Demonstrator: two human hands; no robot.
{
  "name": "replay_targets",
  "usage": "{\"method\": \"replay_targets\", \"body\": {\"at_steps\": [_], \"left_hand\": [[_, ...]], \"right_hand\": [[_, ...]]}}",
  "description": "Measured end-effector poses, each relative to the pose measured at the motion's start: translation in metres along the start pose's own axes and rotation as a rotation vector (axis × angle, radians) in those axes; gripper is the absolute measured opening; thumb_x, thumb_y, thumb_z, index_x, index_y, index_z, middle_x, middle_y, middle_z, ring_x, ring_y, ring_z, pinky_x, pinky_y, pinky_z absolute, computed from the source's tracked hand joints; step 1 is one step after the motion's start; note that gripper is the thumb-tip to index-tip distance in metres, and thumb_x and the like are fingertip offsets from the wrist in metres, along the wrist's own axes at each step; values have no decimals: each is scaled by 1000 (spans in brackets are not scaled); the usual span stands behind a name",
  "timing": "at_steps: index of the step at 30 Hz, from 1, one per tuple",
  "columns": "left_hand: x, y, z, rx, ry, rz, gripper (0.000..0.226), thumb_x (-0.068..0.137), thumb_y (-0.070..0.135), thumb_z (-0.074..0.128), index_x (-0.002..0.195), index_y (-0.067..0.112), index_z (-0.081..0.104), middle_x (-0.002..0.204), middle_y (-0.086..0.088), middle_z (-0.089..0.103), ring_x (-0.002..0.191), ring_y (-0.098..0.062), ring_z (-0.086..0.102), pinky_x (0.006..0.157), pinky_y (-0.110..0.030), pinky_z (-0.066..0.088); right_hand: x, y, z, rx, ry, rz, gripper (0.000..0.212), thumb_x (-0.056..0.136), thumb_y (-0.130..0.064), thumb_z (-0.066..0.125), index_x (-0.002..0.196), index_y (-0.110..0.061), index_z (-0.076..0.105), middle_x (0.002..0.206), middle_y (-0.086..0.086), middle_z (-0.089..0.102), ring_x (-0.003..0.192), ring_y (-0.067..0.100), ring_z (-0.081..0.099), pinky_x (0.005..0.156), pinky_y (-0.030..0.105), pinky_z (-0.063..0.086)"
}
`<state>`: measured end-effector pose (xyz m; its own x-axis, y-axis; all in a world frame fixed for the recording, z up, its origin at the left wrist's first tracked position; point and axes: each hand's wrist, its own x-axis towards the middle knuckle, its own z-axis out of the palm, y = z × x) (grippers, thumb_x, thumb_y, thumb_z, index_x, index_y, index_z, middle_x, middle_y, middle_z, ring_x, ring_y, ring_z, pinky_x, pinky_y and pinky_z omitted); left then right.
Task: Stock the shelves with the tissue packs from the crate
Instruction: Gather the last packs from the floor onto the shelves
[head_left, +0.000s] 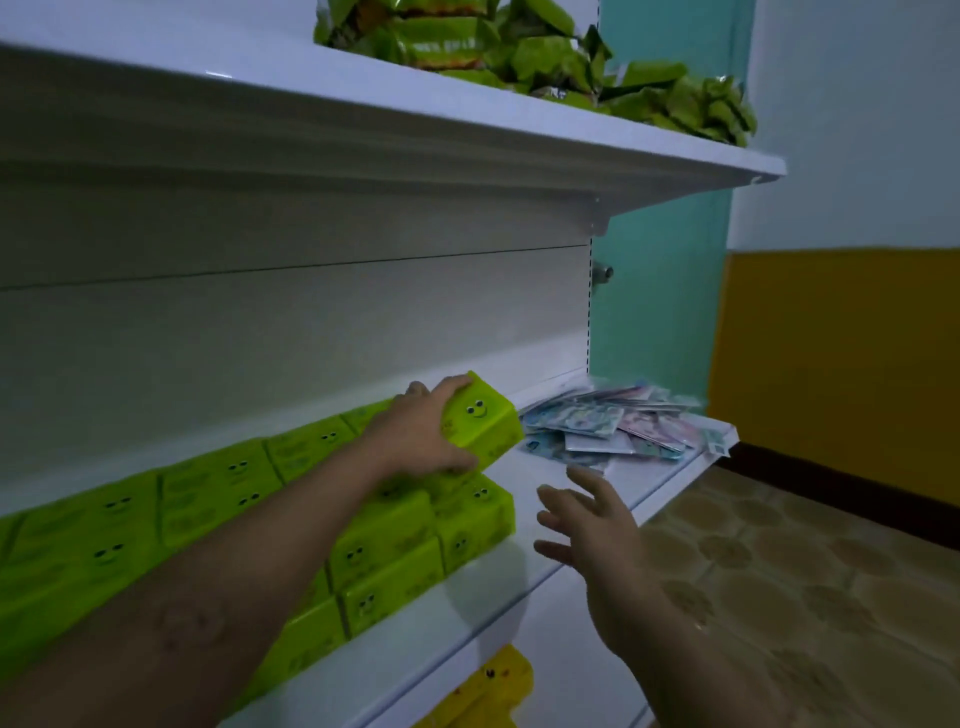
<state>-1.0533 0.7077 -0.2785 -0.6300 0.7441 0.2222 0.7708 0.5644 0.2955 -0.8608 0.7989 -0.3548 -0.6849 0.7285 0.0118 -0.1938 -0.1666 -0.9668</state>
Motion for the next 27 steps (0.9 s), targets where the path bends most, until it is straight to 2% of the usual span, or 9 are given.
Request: {"method": "replay_targets", "body": {"at_steps": [5,9,13,15,17,19,21,24,27], "left_hand": [[50,-40,13,113,-27,-181,99,68,46,79,146,46,19,136,-16,37,127,-38,41,102,-45,41],[59,-62,34,255,-226,-286,101,71,52,74,151,42,12,153,-14,28,137,-35,36,110,-50,32],[68,-59,31,326,-321,-332,105,53,49,66,148,36,25,144,-7,47,124,-30,51,102,-47,44],[66,-50,22,437,-382,-363,102,58,50,66,150,36,23,151,-5,39,132,-32,44,107,-57,35],[54,-38,17,528,-393,-380,84,80,45,61,152,35,18,159,-4,24,142,-34,29,109,-70,18],[42,-23,15,550,-299,-316,75,88,40,53,153,33,16,160,-6,18,145,-34,21,108,-74,10],[29,-1,14,510,-154,-156,75,89,44,52,153,31,15,161,-5,14,147,-29,17,111,-70,8],[1,49,19,359,-29,69,65,90,50,51,148,30,29,155,1,30,143,-21,25,116,-60,7],[-32,97,38,178,-36,205,55,90,51,53,141,32,41,150,6,40,139,-17,33,118,-49,12]], "right_hand": [[17,14,-30,-65,56,38,29,91,-19,65,118,-21,57,122,9,57,94,20,63,76,42,56],[22,21,-38,-148,112,18,17,90,-19,65,105,-24,59,117,6,59,98,23,61,76,43,57],[19,22,-30,-214,109,33,22,91,-23,63,113,-22,58,117,3,59,93,21,62,80,46,56],[15,19,-25,-233,88,58,23,92,-24,63,114,-21,57,117,3,58,92,20,62,81,45,55],[9,16,-22,-232,74,83,24,92,-24,63,115,-20,56,117,4,58,91,18,62,79,41,55],[4,11,-21,-231,76,84,27,93,-22,62,119,-16,55,116,5,58,92,18,61,76,38,55],[-1,3,-24,-216,91,79,30,93,-20,61,122,-14,54,113,6,58,95,20,61,77,38,55],[-12,-8,-35,-163,123,79,30,93,-19,62,121,-13,53,111,8,58,96,21,61,80,39,55],[-27,-16,-55,-151,173,75,30,93,-20,61,121,-13,53,111,8,58,96,20,60,82,40,56]]}}
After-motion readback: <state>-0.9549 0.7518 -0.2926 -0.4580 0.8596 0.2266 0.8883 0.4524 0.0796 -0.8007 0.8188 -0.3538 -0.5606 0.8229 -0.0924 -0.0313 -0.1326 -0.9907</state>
